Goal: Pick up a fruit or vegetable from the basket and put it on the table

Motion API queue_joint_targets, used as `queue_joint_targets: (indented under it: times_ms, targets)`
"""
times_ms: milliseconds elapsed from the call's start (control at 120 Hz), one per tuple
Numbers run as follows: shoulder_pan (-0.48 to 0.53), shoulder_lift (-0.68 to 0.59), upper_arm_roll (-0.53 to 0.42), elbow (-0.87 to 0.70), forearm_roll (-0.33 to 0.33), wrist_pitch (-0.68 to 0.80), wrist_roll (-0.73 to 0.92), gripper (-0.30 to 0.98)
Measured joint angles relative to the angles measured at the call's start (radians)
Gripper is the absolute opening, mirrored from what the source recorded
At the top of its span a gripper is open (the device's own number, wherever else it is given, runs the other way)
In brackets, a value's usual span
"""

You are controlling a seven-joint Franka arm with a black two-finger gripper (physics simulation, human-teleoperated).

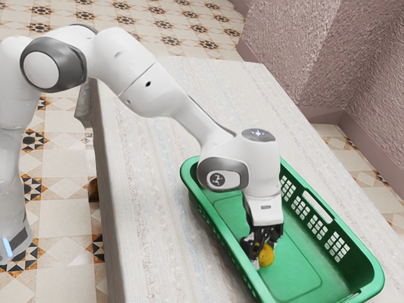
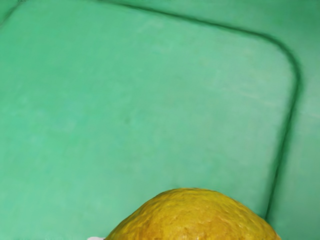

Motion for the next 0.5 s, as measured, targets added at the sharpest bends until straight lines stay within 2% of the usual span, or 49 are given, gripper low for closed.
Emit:
queue_joint_targets:
  times_ms: [167,383,500]
  targets:
    - [0.003,-0.044,0.004,0.001,-0.007,-0.012,-0.001,0.30]
    - [0.010,-0.243,0.062,0.008,0.031,-0.141,-0.039,0.31]
    - [-0.068,-0.319,0.176,0.054,0.051,-0.244,-0.072,0.30]
